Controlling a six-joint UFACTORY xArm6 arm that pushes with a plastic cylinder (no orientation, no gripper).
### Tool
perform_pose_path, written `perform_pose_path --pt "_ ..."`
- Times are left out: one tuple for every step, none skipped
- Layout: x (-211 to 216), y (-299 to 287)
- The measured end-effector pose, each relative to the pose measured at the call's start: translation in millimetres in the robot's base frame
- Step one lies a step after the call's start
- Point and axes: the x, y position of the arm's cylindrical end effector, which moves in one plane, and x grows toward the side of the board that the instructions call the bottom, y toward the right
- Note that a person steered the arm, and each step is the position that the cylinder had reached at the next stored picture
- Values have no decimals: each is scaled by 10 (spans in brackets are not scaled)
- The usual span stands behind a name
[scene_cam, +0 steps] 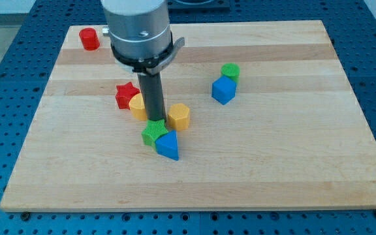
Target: Move the yellow heart to the top right of the red star
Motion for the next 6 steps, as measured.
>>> perform_pose_path --pt "218 -1" --pt "374 -76" --pt "279 -241" --pt "92 -343" --pt "-386 -240" --pt "-998 -51"
